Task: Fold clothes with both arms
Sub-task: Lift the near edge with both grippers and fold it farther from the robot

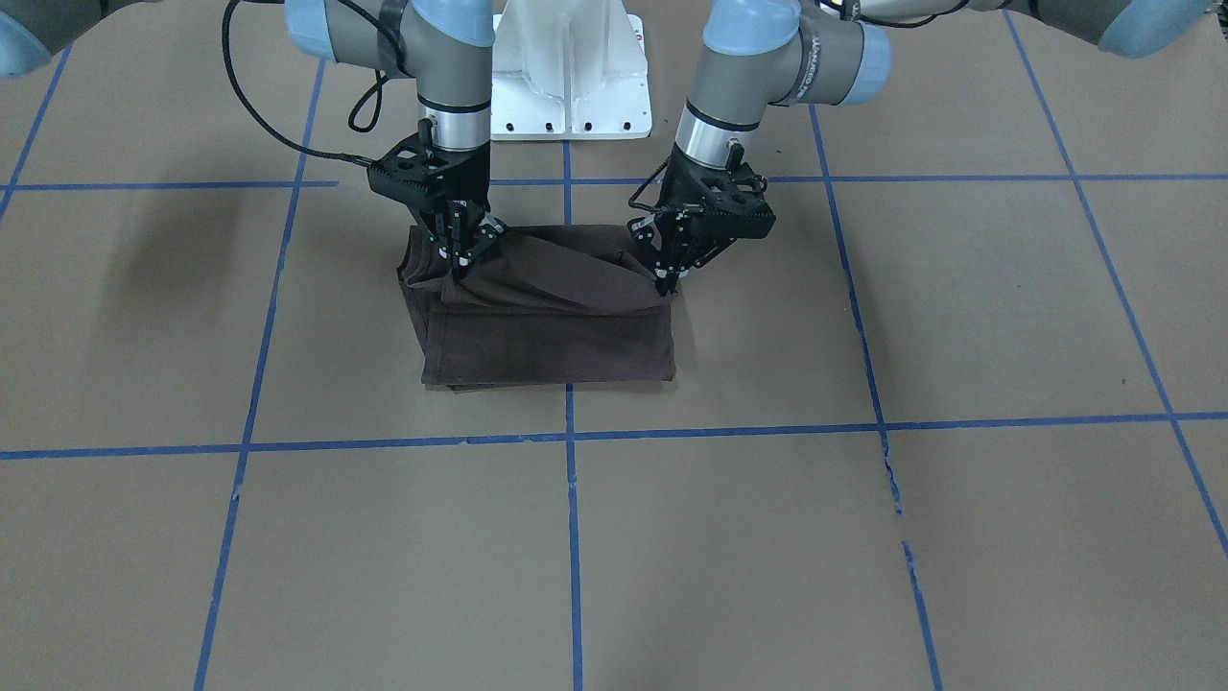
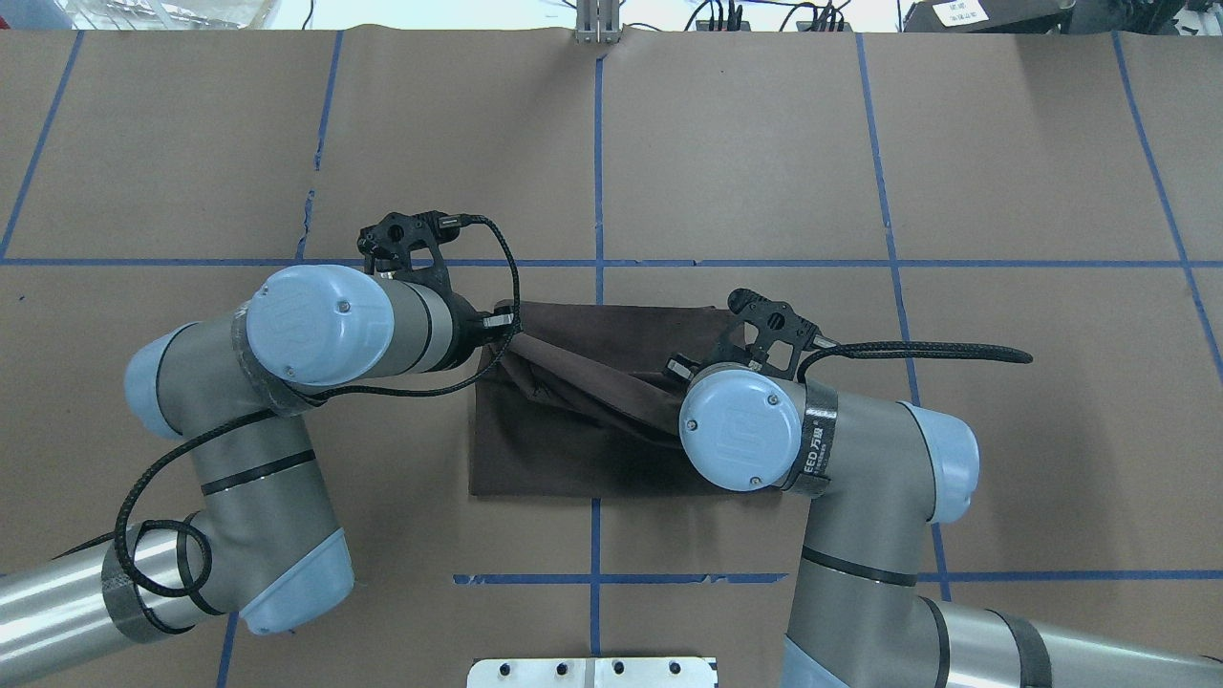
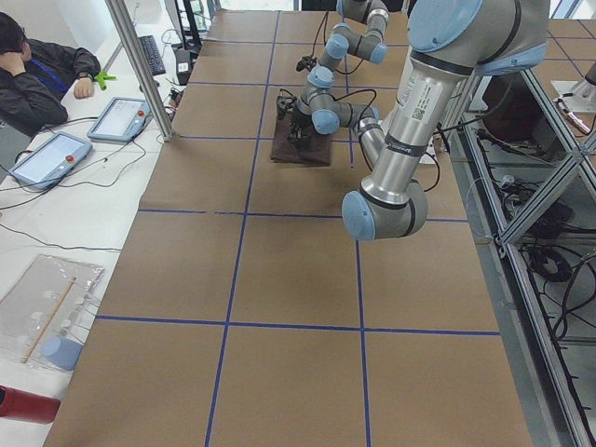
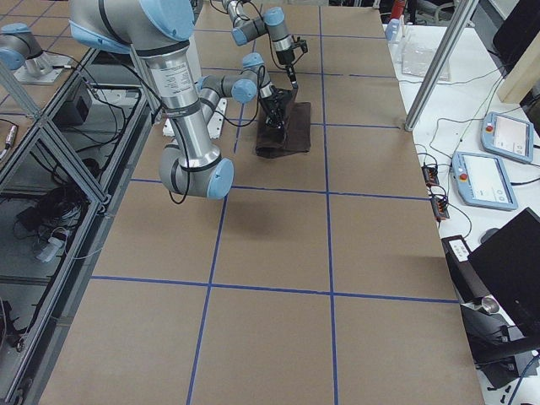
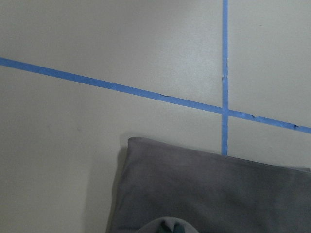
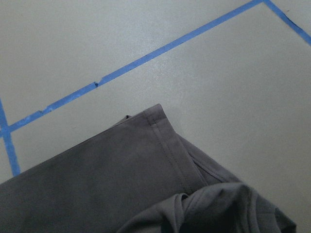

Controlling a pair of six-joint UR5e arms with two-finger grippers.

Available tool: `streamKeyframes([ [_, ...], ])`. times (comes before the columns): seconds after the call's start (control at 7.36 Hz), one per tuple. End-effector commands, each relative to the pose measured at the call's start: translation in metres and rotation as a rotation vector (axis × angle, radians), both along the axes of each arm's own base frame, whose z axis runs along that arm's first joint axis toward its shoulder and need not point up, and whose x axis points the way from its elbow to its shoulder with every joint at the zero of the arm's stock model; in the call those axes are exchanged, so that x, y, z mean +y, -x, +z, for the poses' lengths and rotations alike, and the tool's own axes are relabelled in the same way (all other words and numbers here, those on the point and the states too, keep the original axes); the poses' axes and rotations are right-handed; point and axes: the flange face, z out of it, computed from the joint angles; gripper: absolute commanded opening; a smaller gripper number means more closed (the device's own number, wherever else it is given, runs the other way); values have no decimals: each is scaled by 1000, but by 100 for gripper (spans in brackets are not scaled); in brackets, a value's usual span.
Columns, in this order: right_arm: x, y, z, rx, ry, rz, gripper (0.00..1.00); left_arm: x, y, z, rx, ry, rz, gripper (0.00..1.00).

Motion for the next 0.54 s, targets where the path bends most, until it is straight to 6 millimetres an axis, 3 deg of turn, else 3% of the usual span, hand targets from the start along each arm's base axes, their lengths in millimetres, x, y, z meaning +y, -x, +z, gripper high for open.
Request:
streamKeyframes([
  [0.0, -10, -6, 0, -11, 30, -30, 0, -16, 9, 1, -16, -30, -6, 0],
  [0.27, -13, -1, 11, 19, 32, -38, 0, -24, -7, 10, -31, -23, -6, 0],
  [0.41, -16, 2, 18, 67, -9, -97, 99, -32, -20, 23, -37, -31, 0, 54],
])
